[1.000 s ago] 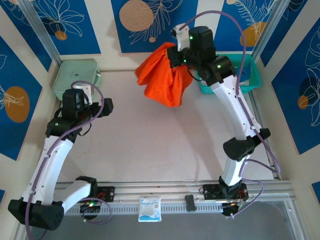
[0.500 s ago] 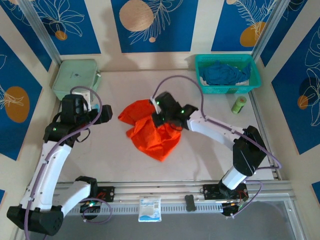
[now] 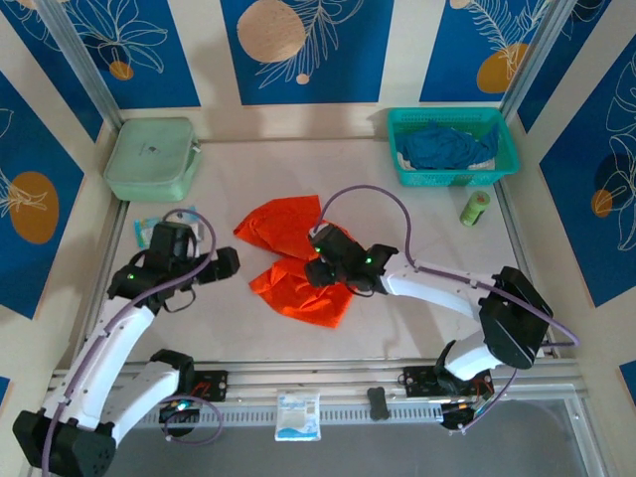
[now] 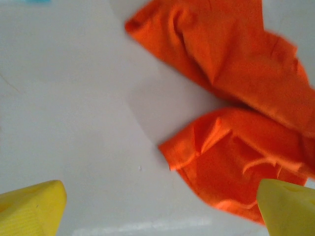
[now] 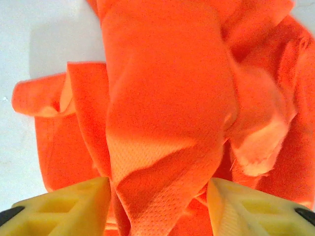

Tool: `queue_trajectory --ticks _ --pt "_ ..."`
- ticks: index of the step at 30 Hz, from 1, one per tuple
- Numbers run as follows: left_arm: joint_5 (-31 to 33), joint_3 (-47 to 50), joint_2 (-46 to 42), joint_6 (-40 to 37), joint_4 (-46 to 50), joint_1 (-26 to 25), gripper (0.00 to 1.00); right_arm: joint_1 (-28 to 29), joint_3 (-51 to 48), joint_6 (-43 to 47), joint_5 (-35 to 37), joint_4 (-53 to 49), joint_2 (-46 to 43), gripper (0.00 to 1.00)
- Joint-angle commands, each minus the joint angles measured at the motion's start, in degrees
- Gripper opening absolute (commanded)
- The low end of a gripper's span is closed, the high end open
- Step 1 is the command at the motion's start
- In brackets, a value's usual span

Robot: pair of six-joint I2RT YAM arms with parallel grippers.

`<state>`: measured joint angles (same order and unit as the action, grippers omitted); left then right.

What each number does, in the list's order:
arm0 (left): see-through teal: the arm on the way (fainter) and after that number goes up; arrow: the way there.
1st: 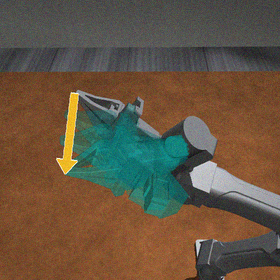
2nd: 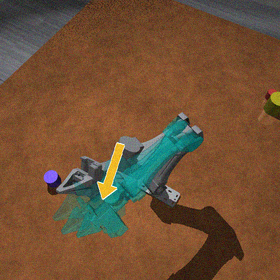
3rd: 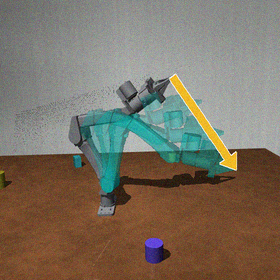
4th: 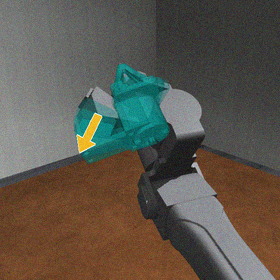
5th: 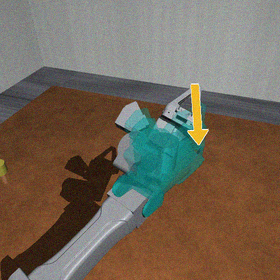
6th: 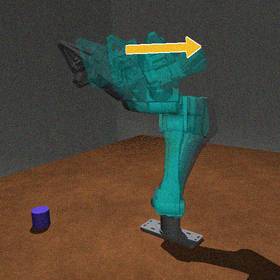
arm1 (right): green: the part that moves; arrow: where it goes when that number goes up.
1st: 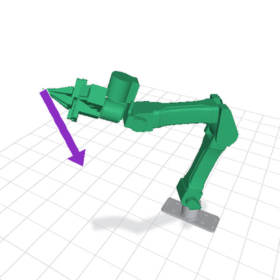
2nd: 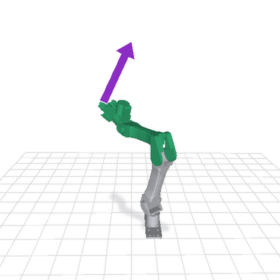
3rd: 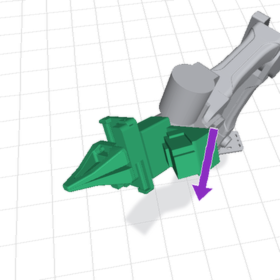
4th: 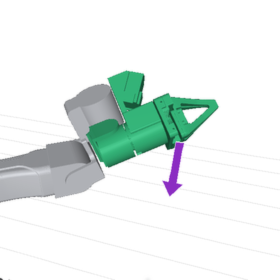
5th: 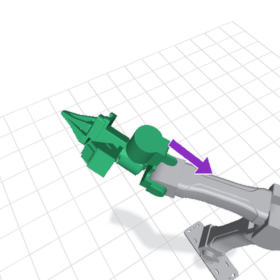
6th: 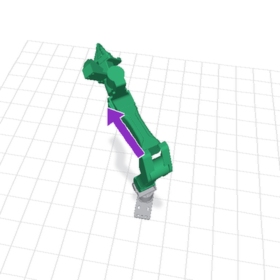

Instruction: Fold and stack the t-shirts

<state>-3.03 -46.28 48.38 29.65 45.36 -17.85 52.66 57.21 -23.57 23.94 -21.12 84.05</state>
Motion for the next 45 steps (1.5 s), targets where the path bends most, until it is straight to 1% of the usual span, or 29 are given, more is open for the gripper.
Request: queue_trajectory --ticks 1,4,6,10,13,17,20,22,24,25,26,27,28,29,30,31,32,33,34,36,39,41,45 --pt "0.18 3.9 -0.86 6.01 -2.56 -4.93 0.99 -1.43 6.6 2.45 -2.03 -1.81 -0.83 0.66" --pt "0.74 7.35 0.61 9.48 -6.71 -9.23 0.98 -3.73 12.76 5.01 -5.79 -4.24 2.59 0.67" --pt "0.98 9.07 2.59 11.19 -9.88 -11.36 0.98 -5.01 17.49 6.51 -7.01 -6.36 5.99 0.67" --pt "2.96 11.23 8.37 12.54 -17.64 -14.76 0.98 -7.62 29.05 7.82 -9.49 -12.84 16.11 0.67" --pt "4.31 11.85 14.3 12.28 -24.01 -16.18 0.98 -8.45 37.33 8.9 -12.37 -16.92 24.45 0.69" --pt "6.26 10.17 24.27 10.73 -30.13 -17.53 0.98 -7.89 48.97 11.14 -13.16 -22.52 35.95 0.71" --pt "7.37 8.63 30.69 9.39 -33.5 -18.32 0.93 -7.49 55.69 11.75 -12.3 -25.6 43.47 0.71" --pt "7.59 7.71 34.25 9.03 -35.4 -18.73 0.86 -7.58 59.78 10.85 -11.34 -27.9 47.8 0.7" --pt "7.73 7.06 37.26 9.09 -36.75 -18.98 0.77 -7.75 64.25 8.95 -10.46 -30.55 51.81 0.7" --pt "8.08 6.87 38.52 9.19 -37.33 -19.14 0.7 -7.96 66.71 7.74 -10.87 -31.95 53.76 0.68" --pt "8.25 6.69 39.58 9.29 -37.68 -19.24 0.58 -8.18 68.74 6.68 -11.45 -33.13 55.42 0.66" --pt "8.51 6.58 40.28 9.41 -37.87 -19.3 0.45 -8.4 70.34 5.59 -11.84 -33.85 56.51 0.61" --pt "9.0 6.54 40.84 9.61 -37.7 -19.25 0.33 -8.66 71.61 4.59 -12.35 -34.37 57.44 0.54" --pt "9.41 6.49 41.21 9.66 -37.51 -19.32 0.24 -8.88 72.52 3.66 -12.73 -34.64 57.99 0.48" --pt "10.06 6.55 41.35 9.55 -37.13 -19.27 0.17 -9.13 73.06 2.94 -12.86 -34.69 58.19 0.42" --pt "11.04 6.5 41.24 9.47 -36.38 -19.24 0.09 -9.53 73.53 2.13 -13.04 -34.69 58.18 0.32" --pt "12.44 6.47 40.91 9.46 -35.17 -19.32 0.01 -9.94 74.02 1.43 -12.91 -34.85 57.94 0.18" --pt "13.98 6.3 40.48 9.51 -33.73 -19.31 0.0 -10.3 74.34 0.68 -12.5 -35.07 57.62 0.07" --pt "15.93 6.24 39.77 9.63 -31.85 -19.33 0.0 -10.8 74.49 -0.24 -11.54 -35.27 56.95 0.0" --pt "19.9 5.73 37.91 9.82 -27.66 -19.33 0.0 -11.71 73.86 -1.86 -9.04 -35.48 54.91 0.0" --pt "25.95 4.59 34.5 9.81 -20.85 -19.24 0.0 -13.31 70.13 -4.7 -3.94 -34.32 49.13 0.0" --pt "29.96 3.4 32.12 9.81 -16.01 -19.05 0.0 -14.14 65.33 -6.3 -0.74 -32.14 43.47 0.0" --pt "35.74 0.83 28.71 9.4 -8.68 -18.33 0.0 -15.6 55.55 -8.57 3.64 -28.3 32.93 0.0"
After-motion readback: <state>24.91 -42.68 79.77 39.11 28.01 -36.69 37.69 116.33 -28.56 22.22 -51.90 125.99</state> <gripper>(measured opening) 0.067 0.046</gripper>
